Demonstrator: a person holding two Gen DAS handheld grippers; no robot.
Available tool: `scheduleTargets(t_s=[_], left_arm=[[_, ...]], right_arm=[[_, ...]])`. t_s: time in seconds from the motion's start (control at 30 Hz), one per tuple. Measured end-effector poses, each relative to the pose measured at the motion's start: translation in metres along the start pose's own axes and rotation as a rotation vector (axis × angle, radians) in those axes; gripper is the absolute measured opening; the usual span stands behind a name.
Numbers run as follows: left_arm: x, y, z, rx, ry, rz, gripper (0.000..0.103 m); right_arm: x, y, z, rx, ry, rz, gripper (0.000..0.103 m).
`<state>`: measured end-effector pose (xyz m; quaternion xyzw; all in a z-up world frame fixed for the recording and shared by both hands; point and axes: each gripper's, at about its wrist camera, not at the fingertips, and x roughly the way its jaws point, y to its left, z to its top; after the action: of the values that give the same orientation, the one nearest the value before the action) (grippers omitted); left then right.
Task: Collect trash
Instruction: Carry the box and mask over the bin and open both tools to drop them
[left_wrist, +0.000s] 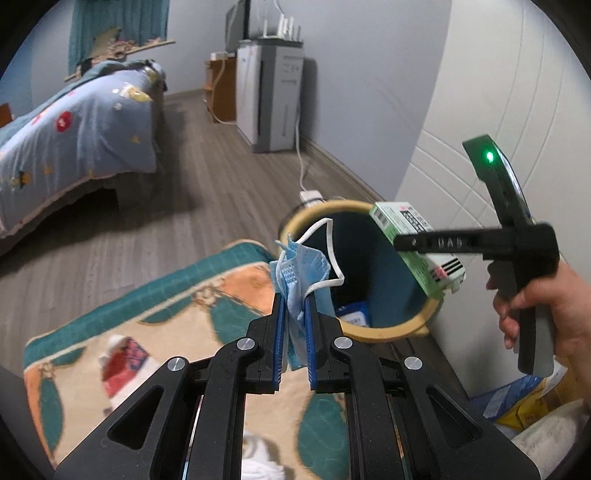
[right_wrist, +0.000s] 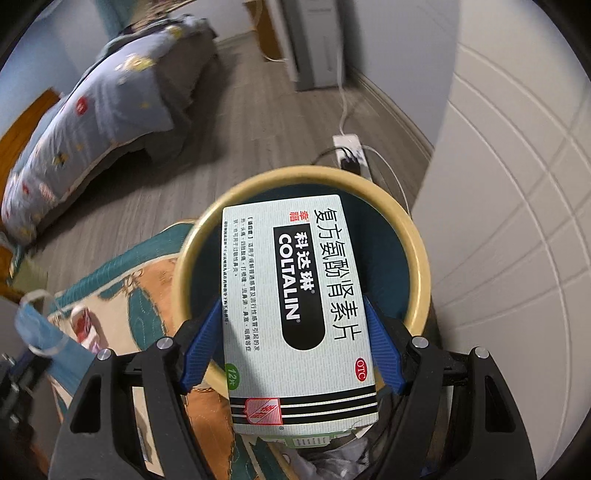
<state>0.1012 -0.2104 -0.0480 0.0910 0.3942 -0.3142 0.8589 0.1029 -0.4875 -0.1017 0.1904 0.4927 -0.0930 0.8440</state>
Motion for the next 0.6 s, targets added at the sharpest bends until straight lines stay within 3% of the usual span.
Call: scheduleTargets(t_s=[0.2, 0.33, 0.6], left_arm=[[0.039, -0.02, 0.003, -0.011, 0.058, -0.048, 0.011], [0.063, -0.03, -0.001, -0.013, 0.087, -0.06, 0.011], [0.096, -0.045, 0.002, 0.018, 0.12, -0.039, 0.011]], right_arm=[[0.012, -0.007, -0.001, -0.023, 0.019, -0.051, 0.072], [0.017, -0.016, -0.002, 0.03, 0.042, -0.029, 0.072], [0.029, -0.017, -0.003, 0.019, 0.069, -0.056, 0.072]])
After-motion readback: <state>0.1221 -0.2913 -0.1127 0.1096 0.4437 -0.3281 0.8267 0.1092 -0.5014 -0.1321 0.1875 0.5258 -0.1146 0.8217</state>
